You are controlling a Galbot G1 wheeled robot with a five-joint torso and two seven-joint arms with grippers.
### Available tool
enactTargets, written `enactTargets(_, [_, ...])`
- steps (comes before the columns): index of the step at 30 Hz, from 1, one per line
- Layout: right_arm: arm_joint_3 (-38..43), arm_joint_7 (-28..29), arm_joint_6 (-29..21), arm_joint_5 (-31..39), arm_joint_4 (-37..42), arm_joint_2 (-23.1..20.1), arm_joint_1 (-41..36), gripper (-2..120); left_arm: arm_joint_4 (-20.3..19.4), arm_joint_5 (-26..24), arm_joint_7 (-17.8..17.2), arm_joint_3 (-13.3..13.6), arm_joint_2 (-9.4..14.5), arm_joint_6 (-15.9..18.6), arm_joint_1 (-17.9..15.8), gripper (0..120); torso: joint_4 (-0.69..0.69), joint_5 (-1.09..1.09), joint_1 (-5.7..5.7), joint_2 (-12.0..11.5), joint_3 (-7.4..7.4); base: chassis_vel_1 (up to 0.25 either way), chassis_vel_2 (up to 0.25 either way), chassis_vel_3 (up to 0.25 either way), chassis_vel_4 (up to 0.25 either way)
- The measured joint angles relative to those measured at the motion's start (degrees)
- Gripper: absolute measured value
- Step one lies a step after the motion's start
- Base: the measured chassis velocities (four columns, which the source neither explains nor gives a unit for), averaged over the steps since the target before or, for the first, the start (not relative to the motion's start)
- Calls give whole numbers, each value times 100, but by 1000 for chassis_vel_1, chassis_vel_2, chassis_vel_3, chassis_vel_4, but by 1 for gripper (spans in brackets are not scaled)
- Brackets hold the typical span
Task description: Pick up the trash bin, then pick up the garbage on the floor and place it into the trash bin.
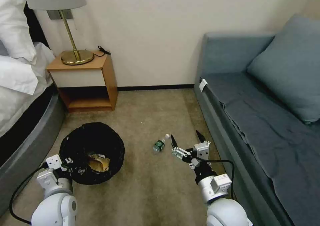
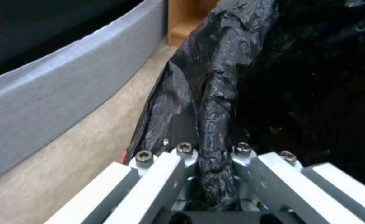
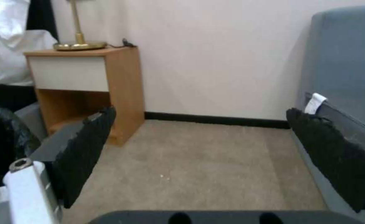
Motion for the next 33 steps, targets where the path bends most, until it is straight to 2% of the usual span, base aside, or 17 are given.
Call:
enactTargets(11, [-63,2,-2,39,-122,-78,105,100,7,-1,-3,-14,0,-32,27,2,-1,1,1,0,1,-225,224,221,-231])
enactTargets(16, [-121,-55,24,180,-240,-235,284,100,0,-12,0,-18,0,-44,28,2,-2,0,1,0,1,-161,150,141,-164])
enactTargets(18, [-190,-235,203,343,-461,-467,567,100,-30,-23,-2,-22,0,-45,25,2,-1,1,1,0,1,-55,66,50,-62])
enactTargets(21, [-710,-581,238,1178,-1032,-1155,1619,100,-154,-30,7,-39,0,-44,45,2,0,0,1,0,0,0,0,0,0])
enactTargets(22, [-710,-581,238,1178,-1032,-1155,1619,100,-154,-30,7,-39,0,-44,45,2,0,0,1,0,0,0,0,0,0])
enactTargets(24, [-1266,-885,100,1606,-1563,-1492,2588,100,-243,-15,47,-49,0,-77,60,2,-2,1,1,0,0,0,0,0,0])
enactTargets(25, [-1407,-952,102,1650,-1682,-1544,2792,100,-257,-14,51,-52,0,-87,62,2,-2,-1,1,0,0,0,0,0,0])
enactTargets(26, [-1976,-1188,135,1717,-2115,-1679,3595,100,-301,-13,63,-54,0,-116,68,2,-1,3,1,0,1,0,0,0,0])
enactTargets(27, [-1976,-1188,135,1717,-2115,-1679,3595,100,-301,-13,63,-54,0,-116,68,2,-1,3,1,0,1,0,0,0,0])
enactTargets(28, [-2504,-1403,199,1709,-2493,-1751,4289,100,-338,-14,74,-55,0,-137,72,2,3,0,1,0,0,0,0,0,0])
enactTargets(31, [-3979,-1833,454,1618,-3566,-1705,5690,100,-371,-18,87,-58,0,-180,86,2,1,2,1,-1,1,0,0,0,0])
enactTargets(32, [-3979,-1833,454,1618,-3566,-1705,5690,100,-371,-18,87,-58,0,-180,86,2,1,2,1,-1,1,0,0,0,0])
enactTargets(33, [-4386,-1993,577,1518,-3936,-1611,6084,100,-371,-18,89,-59,0,-195,87,2,1,2,1,-1,1,0,0,0,0])
